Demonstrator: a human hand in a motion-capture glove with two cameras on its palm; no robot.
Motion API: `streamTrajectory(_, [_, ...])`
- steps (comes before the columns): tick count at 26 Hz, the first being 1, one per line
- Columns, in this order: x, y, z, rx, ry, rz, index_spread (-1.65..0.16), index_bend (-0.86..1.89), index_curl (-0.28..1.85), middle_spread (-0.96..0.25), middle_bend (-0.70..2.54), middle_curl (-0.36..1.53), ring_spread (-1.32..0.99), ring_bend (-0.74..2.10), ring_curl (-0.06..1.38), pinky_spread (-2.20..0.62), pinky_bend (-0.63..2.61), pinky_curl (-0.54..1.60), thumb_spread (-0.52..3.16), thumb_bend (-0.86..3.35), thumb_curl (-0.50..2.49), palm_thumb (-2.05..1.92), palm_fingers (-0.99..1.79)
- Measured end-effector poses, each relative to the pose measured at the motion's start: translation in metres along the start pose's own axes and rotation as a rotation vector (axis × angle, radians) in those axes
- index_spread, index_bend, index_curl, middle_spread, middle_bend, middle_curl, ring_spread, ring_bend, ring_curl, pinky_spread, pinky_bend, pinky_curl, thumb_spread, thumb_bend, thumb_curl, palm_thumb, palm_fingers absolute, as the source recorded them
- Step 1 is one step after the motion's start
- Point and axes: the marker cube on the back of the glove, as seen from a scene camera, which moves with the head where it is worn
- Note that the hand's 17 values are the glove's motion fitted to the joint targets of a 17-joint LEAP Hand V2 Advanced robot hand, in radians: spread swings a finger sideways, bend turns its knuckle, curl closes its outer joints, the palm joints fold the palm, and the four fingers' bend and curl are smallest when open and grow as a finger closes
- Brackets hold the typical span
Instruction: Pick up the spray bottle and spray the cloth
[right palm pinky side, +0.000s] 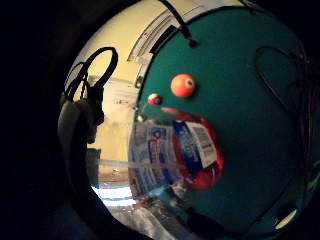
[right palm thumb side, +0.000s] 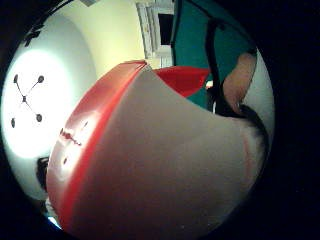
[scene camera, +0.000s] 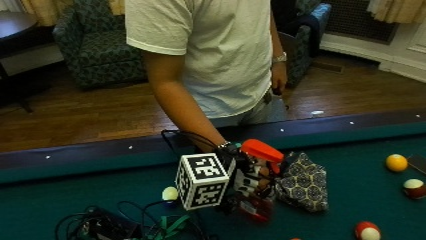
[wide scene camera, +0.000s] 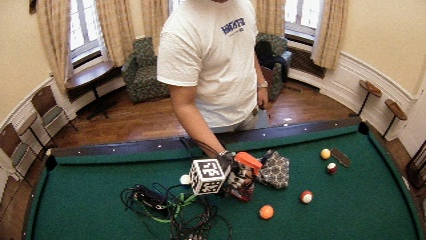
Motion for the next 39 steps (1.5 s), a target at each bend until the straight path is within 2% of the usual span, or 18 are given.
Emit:
streamTrajectory(11, [-0.133,0.012,-0.041,-0.102,-0.04,-0.165,-0.3,0.22,0.5,-0.21,0.52,0.54,-0.23,0.57,0.47,-0.28,0.36,0.38,0.36,-0.03,0.67,1.02,1.37])
streamTrajectory(16, [-0.185,0.006,-0.044,-0.126,-0.052,-0.139,-0.29,0.23,0.52,-0.21,0.53,0.54,-0.23,0.58,0.47,-0.29,0.38,0.39,0.32,-0.03,0.69,1.02,1.36])
streamTrajectory(22, [-0.205,-0.013,-0.018,-0.225,0.073,-0.101,-0.3,0.24,0.54,-0.21,0.54,0.55,-0.23,0.6,0.48,-0.3,0.39,0.4,0.29,-0.03,0.71,1.02,1.36])
streamTrajectory(26, [-0.209,-0.029,0.006,-0.308,0.127,-0.027,-0.3,0.24,0.55,-0.21,0.55,0.55,-0.23,0.61,0.48,-0.3,0.39,0.4,0.27,-0.03,0.73,1.01,1.36])
streamTrajectory(30, [-0.199,-0.042,0.037,-0.447,0.186,0.118,-0.3,0.24,0.56,-0.21,0.56,0.55,-0.23,0.61,0.48,-0.3,0.4,0.4,0.26,-0.03,0.74,1.02,1.35])
streamTrajectory(39, [-0.123,-0.029,0.095,-0.676,0.519,0.382,-0.3,0.24,0.58,-0.21,0.56,0.55,-0.23,0.62,0.48,-0.3,0.4,0.41,0.24,-0.03,0.76,1.01,1.34])
